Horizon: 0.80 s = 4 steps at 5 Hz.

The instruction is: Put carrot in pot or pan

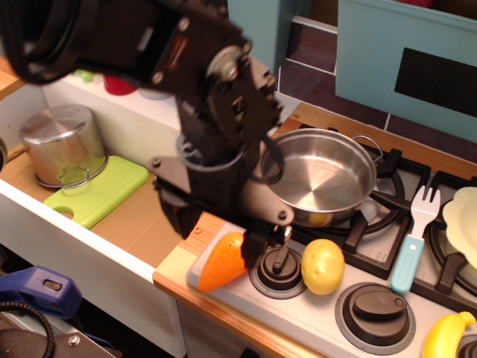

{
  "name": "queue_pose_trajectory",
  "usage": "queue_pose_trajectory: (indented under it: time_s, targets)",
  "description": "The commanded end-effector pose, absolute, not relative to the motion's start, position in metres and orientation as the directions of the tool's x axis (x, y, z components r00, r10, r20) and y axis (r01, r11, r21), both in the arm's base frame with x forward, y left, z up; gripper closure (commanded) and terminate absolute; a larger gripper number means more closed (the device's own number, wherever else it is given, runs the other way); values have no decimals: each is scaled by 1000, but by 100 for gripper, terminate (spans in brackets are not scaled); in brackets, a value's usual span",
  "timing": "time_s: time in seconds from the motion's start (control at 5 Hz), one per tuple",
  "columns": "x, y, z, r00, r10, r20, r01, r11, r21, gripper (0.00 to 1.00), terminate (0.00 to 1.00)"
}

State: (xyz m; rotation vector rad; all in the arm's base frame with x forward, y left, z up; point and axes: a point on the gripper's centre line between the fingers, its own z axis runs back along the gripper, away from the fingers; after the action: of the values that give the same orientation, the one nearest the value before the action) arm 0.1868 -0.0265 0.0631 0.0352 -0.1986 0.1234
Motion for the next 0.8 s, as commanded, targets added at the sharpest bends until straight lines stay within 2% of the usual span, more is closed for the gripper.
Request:
queue_pose_trajectory:
  time_s: [0.0,0.6]
  targets:
    - [187,-31,56,960,122,251,-123,992,-13,0,0]
    - [190,-33,29,949,122,290,-105,992,-74,0,0]
